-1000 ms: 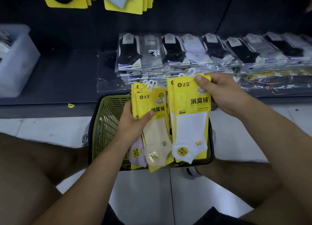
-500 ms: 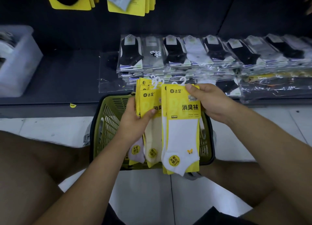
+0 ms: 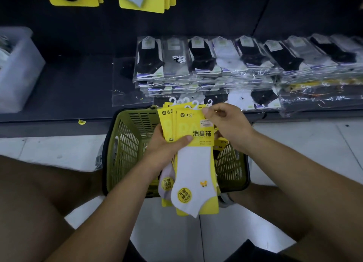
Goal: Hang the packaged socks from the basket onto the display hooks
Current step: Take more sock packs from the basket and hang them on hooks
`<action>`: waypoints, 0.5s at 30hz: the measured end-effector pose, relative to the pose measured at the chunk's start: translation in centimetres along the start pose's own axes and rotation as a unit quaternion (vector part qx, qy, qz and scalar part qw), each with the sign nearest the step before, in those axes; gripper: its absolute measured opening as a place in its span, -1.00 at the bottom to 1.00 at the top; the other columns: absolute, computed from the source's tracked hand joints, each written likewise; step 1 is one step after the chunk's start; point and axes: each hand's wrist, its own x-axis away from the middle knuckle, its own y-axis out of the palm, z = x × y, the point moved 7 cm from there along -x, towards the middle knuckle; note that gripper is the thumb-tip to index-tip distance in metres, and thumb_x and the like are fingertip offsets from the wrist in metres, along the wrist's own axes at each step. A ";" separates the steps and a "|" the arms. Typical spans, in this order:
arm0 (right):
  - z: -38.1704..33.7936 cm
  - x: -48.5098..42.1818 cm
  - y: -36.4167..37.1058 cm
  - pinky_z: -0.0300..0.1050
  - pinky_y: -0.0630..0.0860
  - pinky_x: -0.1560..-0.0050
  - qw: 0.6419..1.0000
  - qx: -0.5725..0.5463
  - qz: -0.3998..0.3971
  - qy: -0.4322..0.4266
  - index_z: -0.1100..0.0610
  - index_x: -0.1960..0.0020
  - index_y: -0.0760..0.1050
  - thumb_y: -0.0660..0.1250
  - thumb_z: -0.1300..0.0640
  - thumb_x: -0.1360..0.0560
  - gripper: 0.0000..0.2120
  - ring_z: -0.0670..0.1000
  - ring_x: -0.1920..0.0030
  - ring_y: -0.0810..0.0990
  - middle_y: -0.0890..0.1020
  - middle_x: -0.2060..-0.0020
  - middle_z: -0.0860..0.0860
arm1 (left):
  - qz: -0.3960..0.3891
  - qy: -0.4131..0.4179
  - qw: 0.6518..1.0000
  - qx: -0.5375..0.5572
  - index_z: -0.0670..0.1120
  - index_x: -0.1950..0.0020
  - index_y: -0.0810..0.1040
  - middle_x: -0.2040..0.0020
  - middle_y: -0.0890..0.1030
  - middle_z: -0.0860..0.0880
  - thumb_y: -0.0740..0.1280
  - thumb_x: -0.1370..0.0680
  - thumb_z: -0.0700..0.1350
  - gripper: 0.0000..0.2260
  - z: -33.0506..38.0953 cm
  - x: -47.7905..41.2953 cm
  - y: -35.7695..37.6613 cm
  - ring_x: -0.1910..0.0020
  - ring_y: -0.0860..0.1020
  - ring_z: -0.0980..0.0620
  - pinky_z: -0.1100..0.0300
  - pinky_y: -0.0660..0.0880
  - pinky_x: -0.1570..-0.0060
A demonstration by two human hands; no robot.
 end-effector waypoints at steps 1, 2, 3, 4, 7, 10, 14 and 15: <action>0.7 -0.2 -0.4 -0.15 0.53 0.43 0.999 -0.031 0.004 0.026 0.14 0.07 0.57 0.40 -0.07 -0.55 -0.74 -0.01 0.30 0.59 0.63 0.22 0.03 | 0.016 -0.004 1.000 0.001 -0.04 -0.40 0.51 -0.20 0.74 0.00 0.64 -0.46 -0.15 -0.43 -0.3 -0.2 -0.6 -0.12 0.74 -0.03 -0.04 0.69 -0.12; 1.5 -0.4 -1.1 -0.13 0.54 0.43 0.999 -0.023 0.011 0.034 0.13 0.07 0.57 0.39 -0.03 -0.57 -0.78 -0.01 0.29 0.60 0.63 0.17 0.08 | 0.027 -0.007 1.000 -0.001 -0.03 -0.39 0.51 -0.20 0.74 0.00 0.65 -0.45 -0.15 -0.44 -0.5 -0.4 -1.2 -0.13 0.74 -0.04 -0.06 0.67 -0.14; 2.1 -0.7 -2.1 -0.12 0.55 0.41 0.998 0.048 0.020 0.017 0.10 0.09 0.56 0.38 0.02 -0.58 -0.84 -0.01 0.28 0.61 0.64 0.15 0.09 | 0.033 -0.009 0.999 -0.004 0.01 -0.35 0.52 -0.18 0.74 0.02 0.65 -0.45 -0.15 -0.47 -0.7 -0.6 -1.7 -0.13 0.74 -0.04 -0.06 0.67 -0.13; 2.8 -1.0 -3.0 -0.10 0.57 0.32 0.988 0.154 0.026 -0.013 0.09 0.10 0.55 0.38 0.08 -0.57 -0.89 0.01 0.22 0.63 0.64 0.14 0.08 | 0.036 -0.008 0.999 -0.007 0.05 -0.30 0.53 -0.15 0.75 0.04 0.65 -0.45 -0.15 -0.50 -0.8 -0.9 -2.2 -0.11 0.75 -0.02 -0.03 0.67 -0.09; 6.0 -1.2 -4.3 -0.06 0.55 0.01 0.917 0.398 0.007 -0.038 0.05 0.02 0.54 0.39 0.16 -0.53 -0.94 0.05 0.05 0.59 0.62 0.03 0.03 | 0.042 -0.008 0.999 -0.002 0.14 -0.19 0.54 -0.07 0.76 0.11 0.66 -0.44 -0.14 -0.55 -1.2 -1.2 -3.1 -0.04 0.76 0.05 0.09 0.67 0.03; 8.2 -0.9 -4.1 -0.03 0.53 -0.05 0.886 0.461 -0.010 -0.040 0.05 -0.14 0.55 0.43 0.10 -0.50 -0.78 0.05 -0.09 0.50 0.54 -0.12 0.04 | 0.054 -0.015 0.998 -0.002 0.13 -0.23 0.54 -0.10 0.76 0.10 0.66 -0.43 -0.14 -0.53 -1.6 -1.4 -3.7 -0.03 0.76 0.07 0.14 0.67 0.08; 8.4 -1.1 -3.8 0.03 0.55 -0.09 0.870 0.489 -0.007 -0.063 0.05 -0.22 0.54 0.45 0.02 -0.50 -0.67 0.08 -0.20 0.48 0.50 -0.15 0.04 | 0.058 -0.022 0.998 -0.003 0.03 -0.39 0.51 -0.18 0.74 0.03 0.66 -0.43 -0.15 -0.41 -1.9 -1.6 -3.8 -0.11 0.74 0.00 -0.02 0.68 -0.07; 8.5 -1.2 -3.8 0.02 0.55 -0.09 0.868 0.492 -0.005 -0.064 0.05 -0.23 0.54 0.45 0.01 -0.50 -0.67 0.08 -0.21 0.48 0.50 -0.15 0.04 | 0.059 -0.021 0.998 -0.004 0.02 -0.40 0.51 -0.19 0.74 0.03 0.66 -0.43 -0.14 -0.40 -1.9 -1.7 -3.8 -0.12 0.74 -0.01 -0.04 0.68 -0.09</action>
